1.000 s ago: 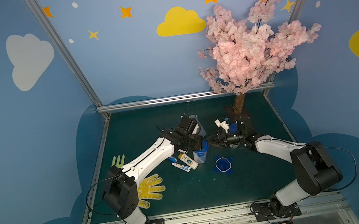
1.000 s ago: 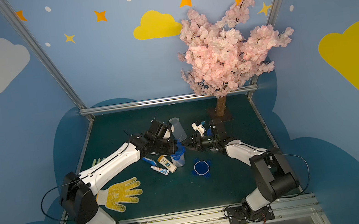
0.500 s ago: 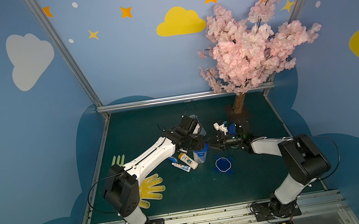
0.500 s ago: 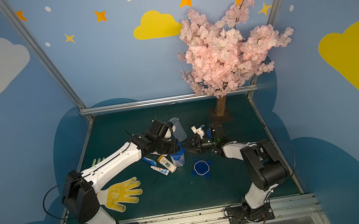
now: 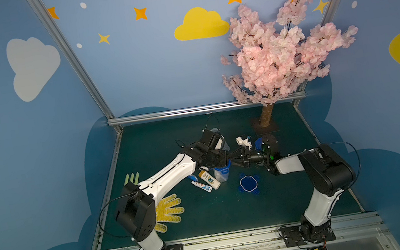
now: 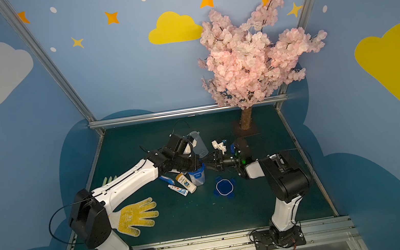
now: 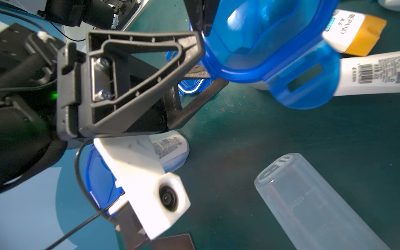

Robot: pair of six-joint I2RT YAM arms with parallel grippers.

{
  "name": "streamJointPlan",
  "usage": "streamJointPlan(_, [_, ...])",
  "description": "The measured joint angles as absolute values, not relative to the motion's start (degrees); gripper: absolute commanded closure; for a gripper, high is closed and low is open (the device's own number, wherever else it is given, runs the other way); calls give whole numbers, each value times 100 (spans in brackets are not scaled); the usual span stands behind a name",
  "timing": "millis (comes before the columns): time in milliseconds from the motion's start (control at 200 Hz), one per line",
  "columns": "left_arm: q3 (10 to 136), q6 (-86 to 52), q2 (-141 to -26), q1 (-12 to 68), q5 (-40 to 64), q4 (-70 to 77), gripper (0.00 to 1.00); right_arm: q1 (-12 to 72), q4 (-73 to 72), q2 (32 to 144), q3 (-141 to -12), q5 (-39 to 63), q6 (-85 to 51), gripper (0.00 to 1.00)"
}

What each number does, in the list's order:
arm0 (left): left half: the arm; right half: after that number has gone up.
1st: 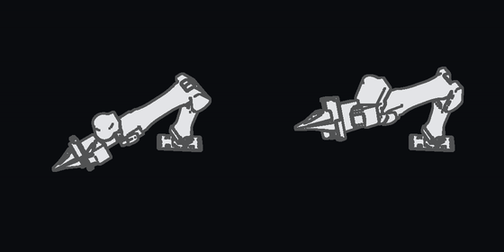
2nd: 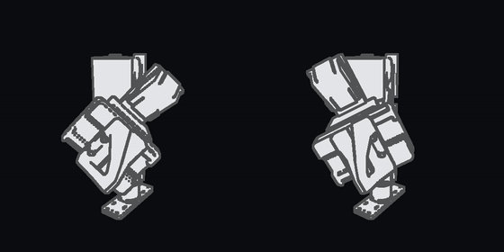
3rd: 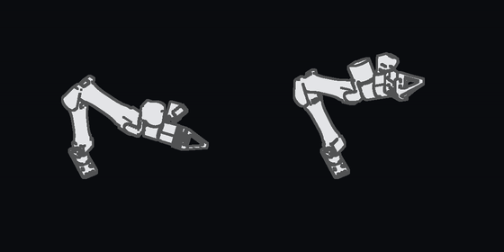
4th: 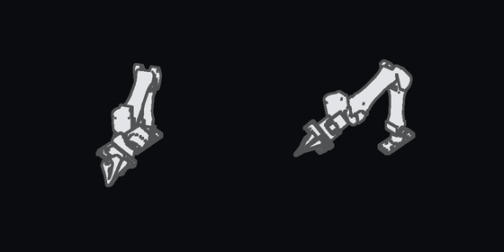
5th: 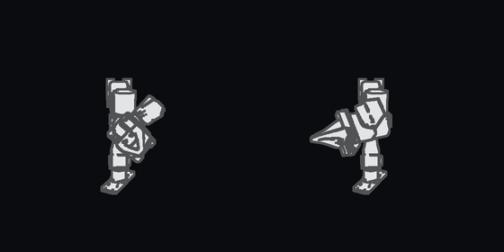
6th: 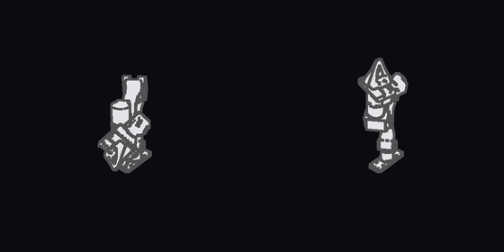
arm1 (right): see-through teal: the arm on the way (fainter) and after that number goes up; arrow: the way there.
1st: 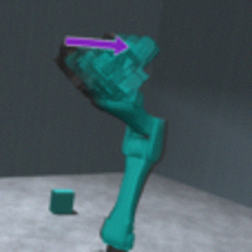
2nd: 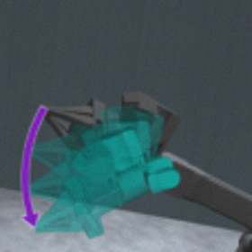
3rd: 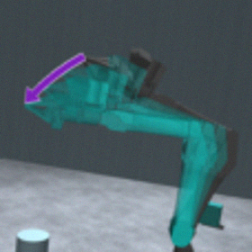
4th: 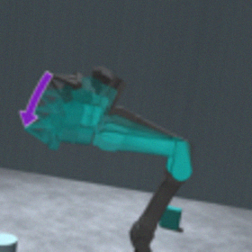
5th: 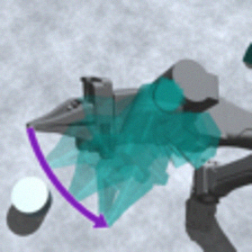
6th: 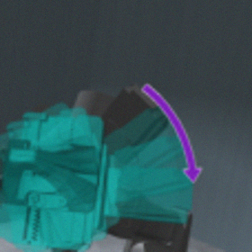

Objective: Take out toiletry kits
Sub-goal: Unfasten the latch on the container.

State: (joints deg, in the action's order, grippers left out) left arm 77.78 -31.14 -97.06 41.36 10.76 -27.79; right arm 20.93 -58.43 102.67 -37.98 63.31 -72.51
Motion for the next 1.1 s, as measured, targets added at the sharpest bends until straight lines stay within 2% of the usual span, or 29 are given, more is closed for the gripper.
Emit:
streamJointPlan(285, [7614,-3155,-9692,4062,1291,-2486,98,2093,-6556,10342,-3640,6257,-7905,49])
streamJointPlan(1101, [6960,-3315,-9607,3896,1699,-1448,98,1988,-6429,10055,-3374,5955,-8274,55])
